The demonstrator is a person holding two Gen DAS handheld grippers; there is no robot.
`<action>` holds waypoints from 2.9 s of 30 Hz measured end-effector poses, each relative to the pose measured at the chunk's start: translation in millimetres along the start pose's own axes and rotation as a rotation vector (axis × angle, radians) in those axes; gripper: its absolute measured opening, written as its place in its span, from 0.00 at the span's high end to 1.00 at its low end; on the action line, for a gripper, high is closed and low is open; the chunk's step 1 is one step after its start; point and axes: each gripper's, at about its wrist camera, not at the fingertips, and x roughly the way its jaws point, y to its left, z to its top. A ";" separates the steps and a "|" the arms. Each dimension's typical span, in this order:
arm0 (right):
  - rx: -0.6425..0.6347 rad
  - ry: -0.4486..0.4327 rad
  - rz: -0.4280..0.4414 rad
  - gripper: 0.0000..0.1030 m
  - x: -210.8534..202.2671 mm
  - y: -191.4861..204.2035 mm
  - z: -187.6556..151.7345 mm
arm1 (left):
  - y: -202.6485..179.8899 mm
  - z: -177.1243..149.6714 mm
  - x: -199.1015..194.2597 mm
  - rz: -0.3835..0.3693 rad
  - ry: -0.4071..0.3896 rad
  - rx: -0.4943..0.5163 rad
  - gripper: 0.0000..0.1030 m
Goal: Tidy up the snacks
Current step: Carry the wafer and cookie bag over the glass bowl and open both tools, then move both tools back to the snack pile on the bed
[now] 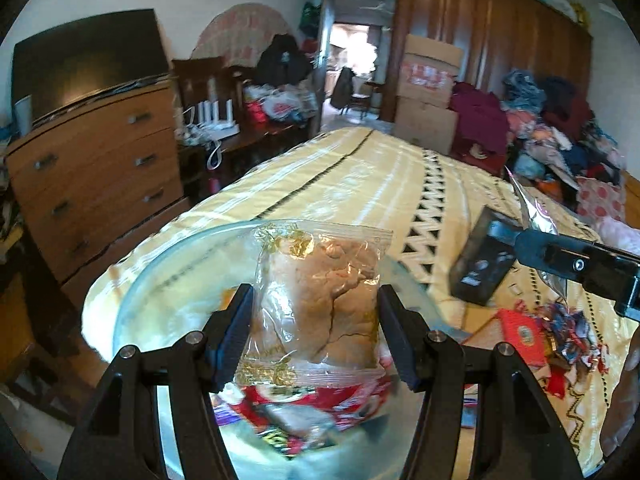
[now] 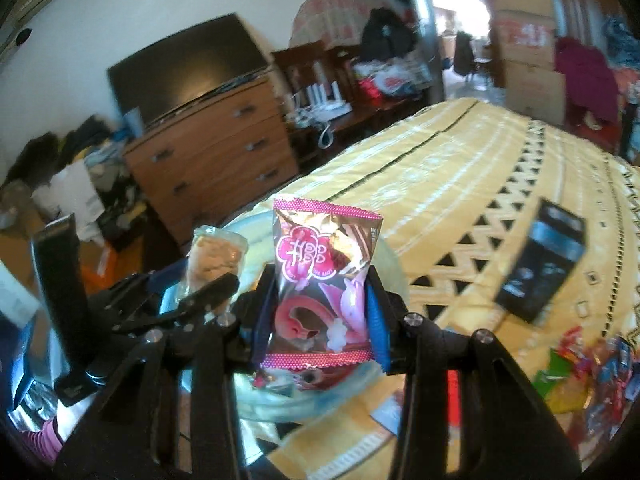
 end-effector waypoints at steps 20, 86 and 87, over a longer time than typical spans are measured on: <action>-0.008 0.118 0.034 0.60 52.9 19.2 -7.5 | 34.6 -16.7 29.1 0.024 0.071 -0.045 0.39; 0.156 -0.261 -0.381 0.11 -119.5 -77.4 -114.7 | -152.0 -28.0 -28.8 -0.300 -0.069 0.233 0.26; 0.192 -0.243 -0.440 0.11 -129.1 -96.9 -131.7 | -173.1 -33.9 -30.8 -0.340 -0.060 0.266 0.26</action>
